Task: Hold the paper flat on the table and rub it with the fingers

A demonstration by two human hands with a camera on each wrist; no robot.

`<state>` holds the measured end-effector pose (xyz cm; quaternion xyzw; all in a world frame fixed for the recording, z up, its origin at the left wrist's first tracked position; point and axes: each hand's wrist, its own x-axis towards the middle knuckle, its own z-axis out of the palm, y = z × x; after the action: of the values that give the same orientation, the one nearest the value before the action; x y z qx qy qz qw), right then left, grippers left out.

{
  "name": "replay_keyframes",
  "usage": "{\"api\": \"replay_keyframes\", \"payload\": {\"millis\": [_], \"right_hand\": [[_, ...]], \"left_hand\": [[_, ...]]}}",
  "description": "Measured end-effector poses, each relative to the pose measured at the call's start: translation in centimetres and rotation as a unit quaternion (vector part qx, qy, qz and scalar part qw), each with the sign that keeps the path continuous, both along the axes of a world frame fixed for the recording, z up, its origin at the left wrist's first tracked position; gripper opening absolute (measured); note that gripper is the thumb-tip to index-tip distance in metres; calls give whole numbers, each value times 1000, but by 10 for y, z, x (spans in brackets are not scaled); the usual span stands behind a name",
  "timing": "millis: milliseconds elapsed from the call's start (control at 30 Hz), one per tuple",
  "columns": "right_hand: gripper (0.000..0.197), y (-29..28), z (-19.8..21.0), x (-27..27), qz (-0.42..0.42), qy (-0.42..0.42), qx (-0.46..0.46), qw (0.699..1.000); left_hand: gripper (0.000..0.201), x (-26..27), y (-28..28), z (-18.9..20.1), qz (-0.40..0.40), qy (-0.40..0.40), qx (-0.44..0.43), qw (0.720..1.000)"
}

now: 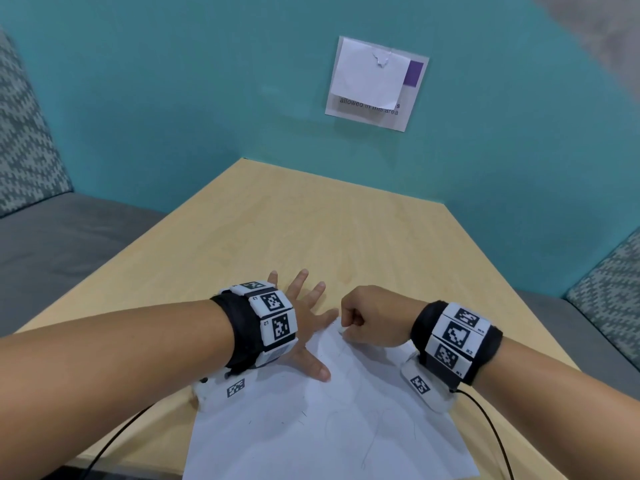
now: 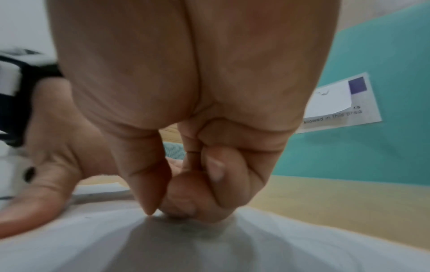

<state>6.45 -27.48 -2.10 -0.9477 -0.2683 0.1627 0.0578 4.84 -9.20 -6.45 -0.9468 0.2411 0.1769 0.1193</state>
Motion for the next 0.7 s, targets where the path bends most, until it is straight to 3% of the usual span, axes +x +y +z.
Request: {"api": "replay_keyframes", "payload": {"millis": [400,567,700], "right_hand": [[8,-5,3,1,-19,-6,-4,1000],[7,4,1,-20,44,48,-6,998],[15,-6,11,1,-20,8,-11,1000]], "left_hand": [[102,-3,-3,8,-31,20,-19,999],[98,-4,0,5,-30,21,-29,999],[105,-3,-1,5,-19,23,-21,999]]}}
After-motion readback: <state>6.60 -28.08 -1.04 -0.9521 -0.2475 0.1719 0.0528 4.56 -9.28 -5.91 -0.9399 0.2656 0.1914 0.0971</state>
